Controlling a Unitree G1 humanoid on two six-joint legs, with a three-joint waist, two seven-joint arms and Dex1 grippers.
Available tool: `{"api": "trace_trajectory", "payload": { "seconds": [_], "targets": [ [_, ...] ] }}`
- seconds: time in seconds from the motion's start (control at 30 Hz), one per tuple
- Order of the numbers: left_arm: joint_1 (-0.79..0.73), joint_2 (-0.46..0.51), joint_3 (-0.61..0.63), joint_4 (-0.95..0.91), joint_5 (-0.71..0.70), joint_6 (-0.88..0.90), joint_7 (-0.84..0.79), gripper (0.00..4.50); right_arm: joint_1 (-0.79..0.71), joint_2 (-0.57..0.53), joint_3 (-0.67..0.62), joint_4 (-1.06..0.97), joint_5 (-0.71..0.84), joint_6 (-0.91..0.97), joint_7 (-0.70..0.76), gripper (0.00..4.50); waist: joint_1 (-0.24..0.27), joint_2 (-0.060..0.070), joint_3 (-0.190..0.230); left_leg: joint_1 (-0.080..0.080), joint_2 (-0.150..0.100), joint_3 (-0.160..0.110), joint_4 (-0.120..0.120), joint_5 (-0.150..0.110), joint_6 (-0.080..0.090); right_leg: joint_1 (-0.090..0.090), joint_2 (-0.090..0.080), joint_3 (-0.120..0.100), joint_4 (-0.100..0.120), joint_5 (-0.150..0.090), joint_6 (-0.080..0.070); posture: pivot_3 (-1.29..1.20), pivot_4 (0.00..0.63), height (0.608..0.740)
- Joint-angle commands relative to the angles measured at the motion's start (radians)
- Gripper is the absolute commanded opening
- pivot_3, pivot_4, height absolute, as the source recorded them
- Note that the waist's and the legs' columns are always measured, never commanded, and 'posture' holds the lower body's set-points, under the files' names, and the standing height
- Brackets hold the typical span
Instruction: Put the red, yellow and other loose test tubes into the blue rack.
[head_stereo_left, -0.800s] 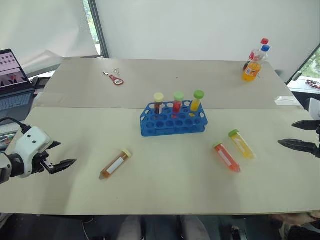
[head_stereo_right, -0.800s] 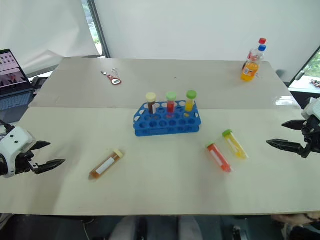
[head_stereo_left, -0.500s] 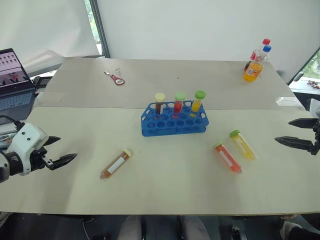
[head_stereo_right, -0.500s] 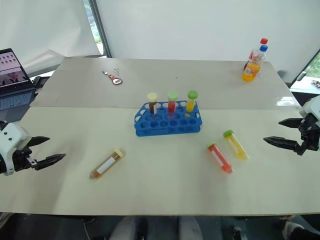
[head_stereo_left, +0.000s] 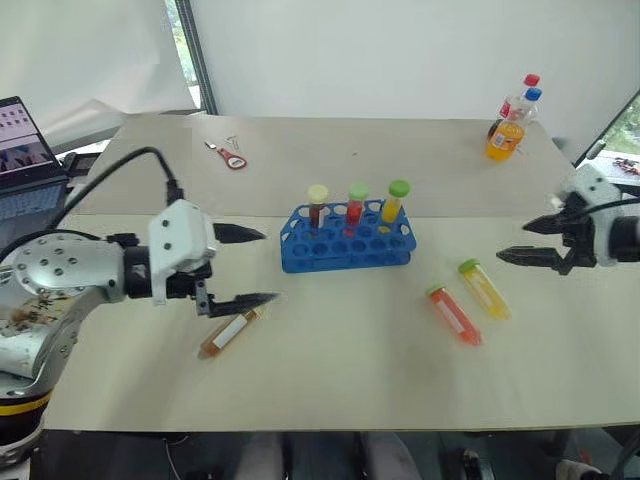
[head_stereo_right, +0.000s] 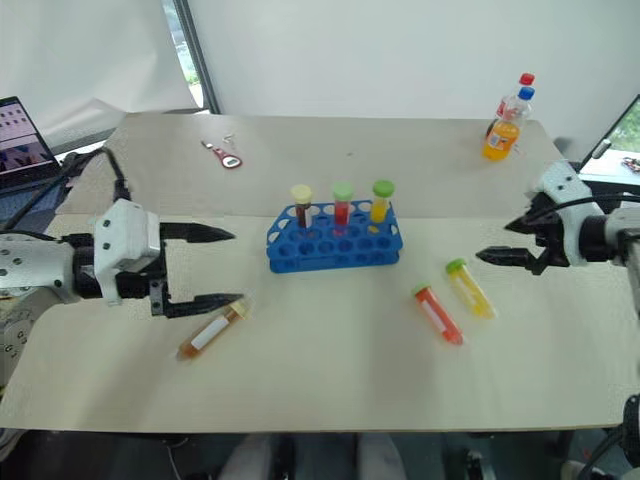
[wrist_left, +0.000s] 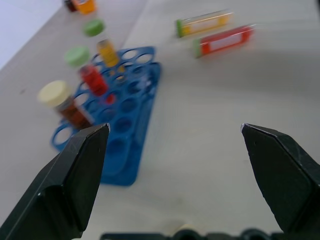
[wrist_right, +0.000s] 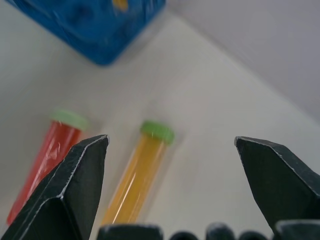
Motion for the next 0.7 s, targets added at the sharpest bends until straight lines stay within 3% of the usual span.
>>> {"api": "trace_trajectory", "payload": {
  "seconds": [0.03, 0.27, 0.47, 0.57, 0.7],
  "targets": [
    [-0.037, 0.010, -0.025, -0.047, -0.042, 0.006, -0.037, 4.50, -0.093, 0.018, 0.096, 0.049, -0.086, 0.146, 0.005, 4.48, 0.001, 0.000, 0.000, -0.001, 0.000, 0.000, 0.000, 0.000, 0.000, -0.001, 0.000, 0.000, 0.000, 0.000, 0.000, 0.00, 0.150, 0.733],
    [-0.033, 0.014, -0.090, -0.068, 0.010, -0.068, -0.099, 4.50, -0.224, 0.126, 0.238, 0.212, -0.177, 0.214, 0.040, 4.48, 0.002, 0.000, 0.000, -0.001, -0.001, 0.000, 0.001, 0.000, 0.000, -0.001, 0.000, 0.000, 0.000, 0.000, 0.000, 0.00, 0.150, 0.733],
    [-0.021, -0.007, -0.105, -0.085, 0.028, -0.077, -0.073, 4.50, -0.242, 0.195, 0.272, 0.310, -0.226, 0.184, 0.024, 4.48, 0.007, 0.000, 0.000, -0.002, -0.001, 0.000, 0.001, 0.000, 0.000, -0.001, 0.000, -0.001, 0.000, 0.000, 0.000, 0.00, 0.150, 0.733],
    [-0.002, -0.015, -0.109, -0.105, 0.038, -0.076, -0.055, 4.50, -0.233, 0.211, 0.272, 0.325, -0.242, 0.168, 0.023, 3.72, 0.004, 0.000, 0.000, -0.002, -0.001, 0.000, 0.001, 0.000, 0.000, -0.001, 0.000, 0.000, 0.000, 0.000, 0.000, 0.00, 0.150, 0.733],
    [0.010, -0.015, -0.107, -0.111, 0.047, -0.078, -0.046, 4.50, -0.230, 0.216, 0.263, 0.337, -0.242, 0.172, 0.042, 2.31, 0.005, 0.000, 0.000, -0.002, -0.001, -0.001, 0.001, 0.000, 0.000, -0.001, 0.000, -0.001, 0.000, 0.000, 0.000, 0.00, 0.150, 0.733]
  ]
}}
